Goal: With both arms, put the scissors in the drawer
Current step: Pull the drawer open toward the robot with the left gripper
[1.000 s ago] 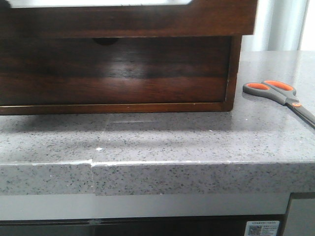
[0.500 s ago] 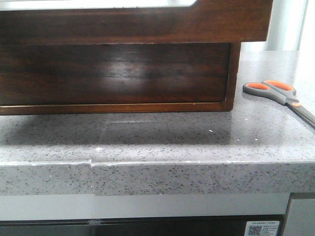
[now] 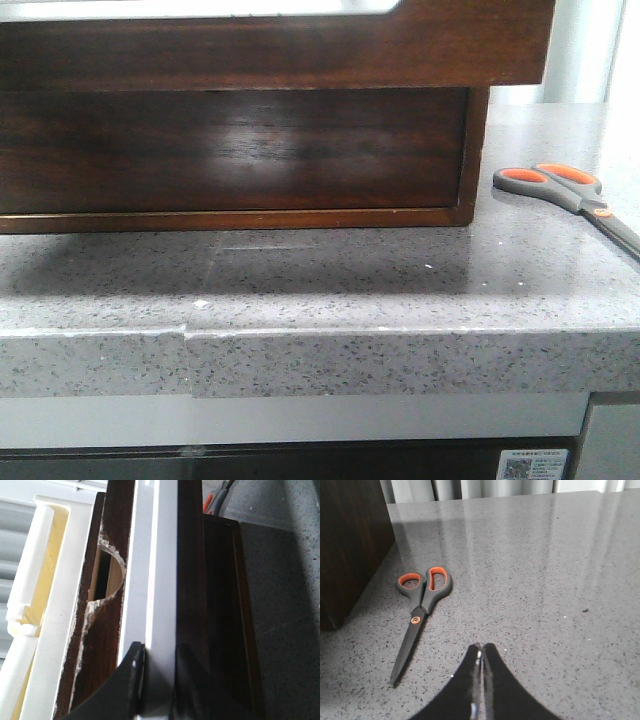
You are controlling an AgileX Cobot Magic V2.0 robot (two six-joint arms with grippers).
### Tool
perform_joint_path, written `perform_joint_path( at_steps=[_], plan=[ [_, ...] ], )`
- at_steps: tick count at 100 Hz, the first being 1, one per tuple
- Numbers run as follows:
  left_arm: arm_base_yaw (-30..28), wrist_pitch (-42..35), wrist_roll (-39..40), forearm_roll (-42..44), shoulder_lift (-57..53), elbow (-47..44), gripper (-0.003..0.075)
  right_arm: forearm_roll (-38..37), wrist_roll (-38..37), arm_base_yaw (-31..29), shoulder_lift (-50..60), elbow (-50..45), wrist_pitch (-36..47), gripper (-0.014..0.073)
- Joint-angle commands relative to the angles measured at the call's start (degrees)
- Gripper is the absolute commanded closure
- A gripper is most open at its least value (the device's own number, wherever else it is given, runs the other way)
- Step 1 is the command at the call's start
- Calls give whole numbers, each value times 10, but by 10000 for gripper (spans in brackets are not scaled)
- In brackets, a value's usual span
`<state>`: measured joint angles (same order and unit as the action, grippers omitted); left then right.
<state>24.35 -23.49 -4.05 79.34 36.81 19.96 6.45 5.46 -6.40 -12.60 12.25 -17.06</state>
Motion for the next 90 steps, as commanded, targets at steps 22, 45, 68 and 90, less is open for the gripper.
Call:
perform_joint_path(
  at_steps=[22,45,68,90],
  plan=[
    [6,-58,36,-46,-2,10,657,1,3,1,-11,21,40,641],
    [6,-58,36,-80,-2,10,414,1,3,1,-11,21,40,641],
    [6,-88,36,-80,-2,10,405,1,3,1,-11,21,40,641],
    [6,-170,36,-177,-4,10,406,1,3,1,-11,21,40,641]
  ],
)
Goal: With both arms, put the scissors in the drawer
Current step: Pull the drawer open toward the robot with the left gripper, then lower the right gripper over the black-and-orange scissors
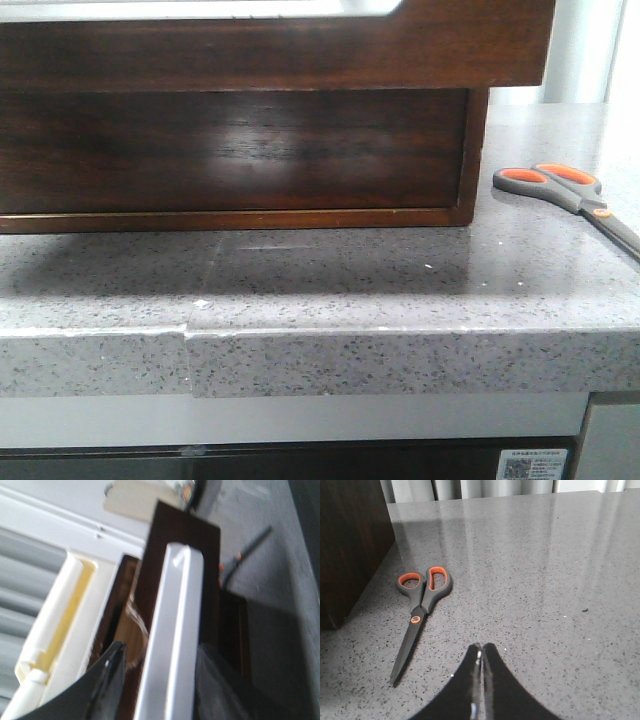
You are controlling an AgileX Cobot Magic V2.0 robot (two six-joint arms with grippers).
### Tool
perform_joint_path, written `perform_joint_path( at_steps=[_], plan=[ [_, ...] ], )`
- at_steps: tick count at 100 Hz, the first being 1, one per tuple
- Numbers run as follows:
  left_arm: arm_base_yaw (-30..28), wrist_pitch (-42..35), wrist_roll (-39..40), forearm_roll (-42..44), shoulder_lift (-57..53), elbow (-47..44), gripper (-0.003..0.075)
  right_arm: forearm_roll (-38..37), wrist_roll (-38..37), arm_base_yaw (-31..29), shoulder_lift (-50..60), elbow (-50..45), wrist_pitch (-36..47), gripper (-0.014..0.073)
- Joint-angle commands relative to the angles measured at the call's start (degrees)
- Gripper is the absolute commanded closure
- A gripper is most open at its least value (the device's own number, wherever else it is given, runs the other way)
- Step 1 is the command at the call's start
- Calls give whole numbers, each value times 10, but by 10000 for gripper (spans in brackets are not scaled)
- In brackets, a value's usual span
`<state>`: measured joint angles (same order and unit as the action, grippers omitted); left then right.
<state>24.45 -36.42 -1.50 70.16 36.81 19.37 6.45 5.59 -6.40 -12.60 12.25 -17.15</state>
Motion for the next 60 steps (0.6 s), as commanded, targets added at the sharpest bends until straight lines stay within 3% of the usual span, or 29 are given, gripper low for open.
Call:
perform_joint_path(
  at_steps=[1,24,60],
  plan=[
    [5,-42,11,-99,-5,16,406,1,2,1,-11,21,41,641],
    [5,-55,11,-249,-48,18,406,13,2,1,-11,21,41,641],
    [5,13,11,-258,-144,18,406,-22,6,48,-55,86,-10,639]
  ],
)
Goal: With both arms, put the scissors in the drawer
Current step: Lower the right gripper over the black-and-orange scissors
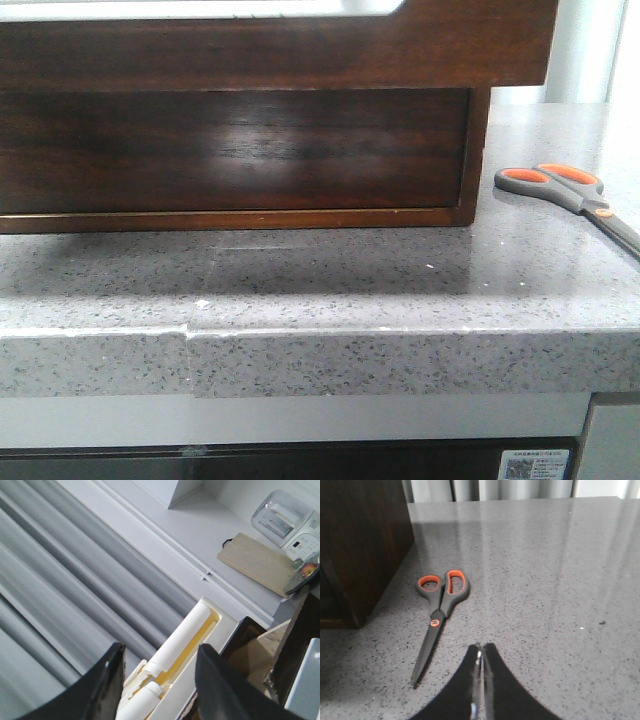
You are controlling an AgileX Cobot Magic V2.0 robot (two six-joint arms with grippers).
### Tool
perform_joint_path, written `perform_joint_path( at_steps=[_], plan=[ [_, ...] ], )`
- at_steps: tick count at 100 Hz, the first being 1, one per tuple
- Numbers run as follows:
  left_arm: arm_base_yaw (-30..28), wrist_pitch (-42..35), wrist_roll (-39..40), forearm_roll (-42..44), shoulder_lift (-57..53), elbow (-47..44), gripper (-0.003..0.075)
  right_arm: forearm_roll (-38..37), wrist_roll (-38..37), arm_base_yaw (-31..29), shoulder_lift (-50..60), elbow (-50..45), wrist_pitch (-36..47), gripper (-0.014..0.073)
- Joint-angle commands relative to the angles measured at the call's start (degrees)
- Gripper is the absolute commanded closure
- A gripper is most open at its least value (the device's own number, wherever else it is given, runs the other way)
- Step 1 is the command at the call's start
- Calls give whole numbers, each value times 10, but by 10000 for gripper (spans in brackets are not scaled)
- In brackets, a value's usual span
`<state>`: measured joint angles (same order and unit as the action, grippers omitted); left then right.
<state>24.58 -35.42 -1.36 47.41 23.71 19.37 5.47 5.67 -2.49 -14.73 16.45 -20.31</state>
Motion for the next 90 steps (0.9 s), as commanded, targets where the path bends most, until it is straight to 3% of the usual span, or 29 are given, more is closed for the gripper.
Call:
perform_joint_path(
  at_steps=[1,12,27,37,90],
  plan=[
    [3,6,9,-31,-15,18,406,-13,5,12,-40,50,20,638],
    [3,31,9,-39,-32,18,406,-13,5,32,-105,97,-21,575],
    [3,44,9,-51,-36,18,406,-13,5,61,-210,177,-83,369],
    [3,45,9,-51,-36,18,406,-13,5,72,-278,227,-105,284],
    [3,45,24,-51,-36,18,406,17,5,76,-599,466,-298,275]
  ],
)
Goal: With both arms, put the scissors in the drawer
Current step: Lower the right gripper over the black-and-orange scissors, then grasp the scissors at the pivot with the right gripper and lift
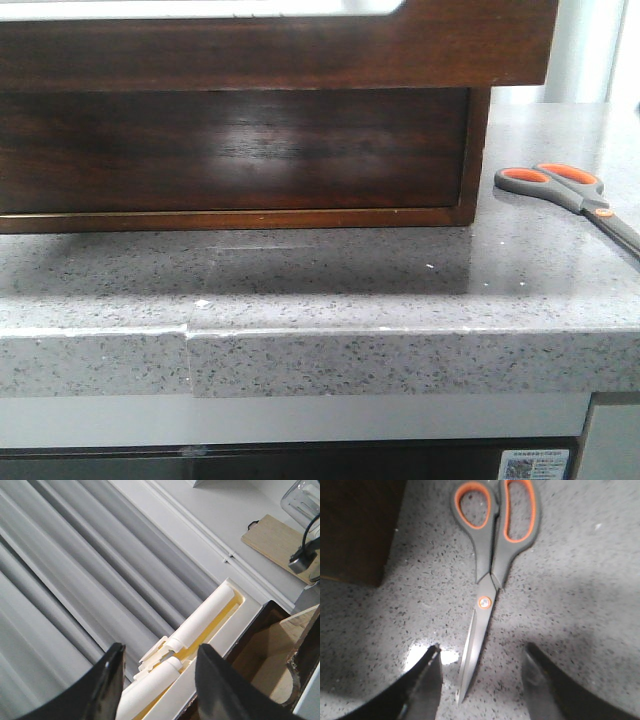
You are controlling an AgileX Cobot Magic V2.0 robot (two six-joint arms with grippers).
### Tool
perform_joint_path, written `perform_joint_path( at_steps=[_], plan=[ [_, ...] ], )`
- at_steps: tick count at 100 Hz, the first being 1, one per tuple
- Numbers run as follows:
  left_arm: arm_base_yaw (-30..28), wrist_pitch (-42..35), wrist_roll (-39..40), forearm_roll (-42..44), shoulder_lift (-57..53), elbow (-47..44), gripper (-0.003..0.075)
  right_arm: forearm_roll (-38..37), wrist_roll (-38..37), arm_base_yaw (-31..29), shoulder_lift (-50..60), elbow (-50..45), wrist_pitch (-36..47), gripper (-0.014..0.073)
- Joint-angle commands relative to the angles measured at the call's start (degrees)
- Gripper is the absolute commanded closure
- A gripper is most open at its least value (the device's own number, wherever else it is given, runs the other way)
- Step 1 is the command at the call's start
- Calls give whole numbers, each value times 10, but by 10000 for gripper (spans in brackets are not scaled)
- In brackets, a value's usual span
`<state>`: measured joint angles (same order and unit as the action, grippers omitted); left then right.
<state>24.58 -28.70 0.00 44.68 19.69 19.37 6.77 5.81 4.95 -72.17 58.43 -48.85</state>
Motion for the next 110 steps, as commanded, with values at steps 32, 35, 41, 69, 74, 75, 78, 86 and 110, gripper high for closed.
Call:
perform_joint_path(
  at_steps=[32,35,41,69,74,75,78,86,110],
  plan=[
    [3,-21,11,-24,4,18,406,4,4,1,-134,124,-62,275],
    [3,-21,11,-24,4,18,406,4,4,1,-140,126,-62,275],
    [3,-21,11,-24,4,18,406,6,4,1,-151,128,-62,275],
    [3,-21,11,-24,4,18,406,9,4,1,-187,134,-60,276],
    [3,-21,11,-24,4,18,406,9,4,1,-193,134,-58,276],
    [3,-21,11,-24,4,18,406,9,4,1,-194,134,-58,276],
    [3,-21,11,-24,4,18,406,9,4,1,-197,134,-58,276],
    [3,-21,11,-24,4,18,406,9,4,1,-206,134,-58,276],
    [3,-21,11,-24,4,18,406,12,4,1,-214,134,-61,277]
  ],
)
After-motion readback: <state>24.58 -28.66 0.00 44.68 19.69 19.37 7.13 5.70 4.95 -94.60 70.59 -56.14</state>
